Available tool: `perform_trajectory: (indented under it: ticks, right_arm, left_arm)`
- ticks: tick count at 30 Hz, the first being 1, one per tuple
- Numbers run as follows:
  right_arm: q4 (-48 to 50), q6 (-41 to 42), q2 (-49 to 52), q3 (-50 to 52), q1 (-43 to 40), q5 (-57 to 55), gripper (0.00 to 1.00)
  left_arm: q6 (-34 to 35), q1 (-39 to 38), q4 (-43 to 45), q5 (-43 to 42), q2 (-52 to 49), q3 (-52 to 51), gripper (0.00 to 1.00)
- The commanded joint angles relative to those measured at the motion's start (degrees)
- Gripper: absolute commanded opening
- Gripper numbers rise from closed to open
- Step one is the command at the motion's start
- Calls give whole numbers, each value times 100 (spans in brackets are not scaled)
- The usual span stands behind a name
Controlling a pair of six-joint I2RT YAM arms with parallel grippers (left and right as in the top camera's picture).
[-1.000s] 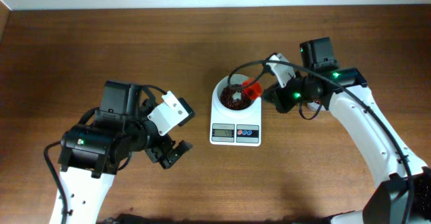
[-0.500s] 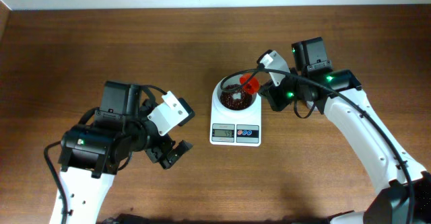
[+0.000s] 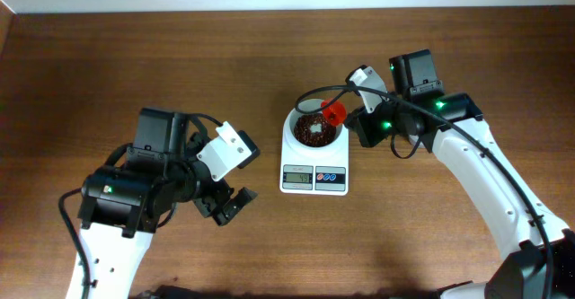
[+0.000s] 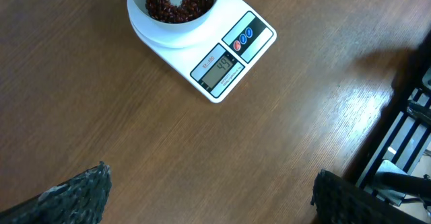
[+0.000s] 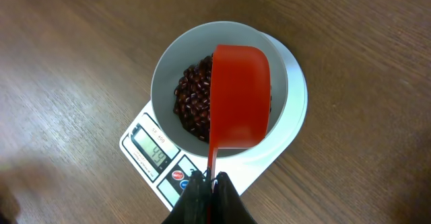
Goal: Scoop and weigh 50g on scale
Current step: 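Tilt the scoop slightly with the right gripper to top up the bowl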
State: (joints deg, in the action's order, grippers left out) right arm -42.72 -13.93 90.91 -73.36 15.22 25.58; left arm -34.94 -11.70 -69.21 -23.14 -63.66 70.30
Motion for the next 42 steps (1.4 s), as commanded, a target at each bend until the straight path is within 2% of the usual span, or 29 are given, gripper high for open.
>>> perform_trajectory:
  ticks: [1, 5, 8, 10, 13, 15, 17, 18, 19, 21, 23, 25, 26, 29, 31, 33, 37, 42]
  right_arm:
    - [-17, 13, -162, -103, 13, 114, 4]
    - [-22, -7, -162, -103, 13, 203, 4]
    - [-2, -476, -162, -103, 13, 520, 4]
    - [2, -382, -157, -101, 13, 55, 4]
    - [-31, -365, -157, -101, 13, 417, 4]
    - [4, -103, -155, -101, 13, -39, 4]
    - [-22, -428, -155, -101, 15, 492, 4]
    - [57, -538, -151, -101, 13, 221, 4]
    - [57, -254, -151, -101, 13, -125, 4]
    - [-57, -745, -151, -101, 15, 579, 4]
    - [0, -319, -140, -101, 13, 22, 4]
    - [-46, -623, -140, -101, 15, 452, 4]
    - [31, -330, -98, -101, 13, 33, 4]
    - [22, -326, -76, -101, 13, -42, 4]
    - [-72, -597, -76, -101, 15, 490, 4]
    - [-2, -317, -50, -101, 13, 26, 4]
    - [-33, -505, -42, -101, 13, 337, 4]
    - [-35, -181, -42, -101, 13, 400, 4]
  left_arm:
    - [-92, 24, 9, 2, 2, 94, 99]
    - [-92, 24, 9, 2, 2, 94, 99]
    - [-92, 24, 9, 2, 2, 94, 99]
    - [-92, 24, 9, 2, 2, 94, 99]
    - [-92, 26, 9, 2, 2, 94, 99]
    - [-92, 24, 9, 2, 2, 94, 99]
    - [-92, 24, 9, 2, 2, 94, 99]
    - [-92, 24, 11, 2, 2, 94, 99]
    - [-92, 26, 9, 2, 2, 94, 99]
    - [-92, 24, 9, 2, 2, 94, 99]
    - [-92, 24, 9, 2, 2, 94, 99]
    - [-92, 26, 11, 2, 2, 94, 99]
    - [-92, 26, 11, 2, 2, 94, 99]
    - [-92, 24, 9, 2, 2, 94, 99]
    - [-92, 26, 11, 2, 2, 94, 99]
    - [-92, 24, 9, 2, 2, 94, 99]
    - [-92, 26, 9, 2, 2, 94, 99]
    - [-92, 24, 11, 2, 2, 94, 99]
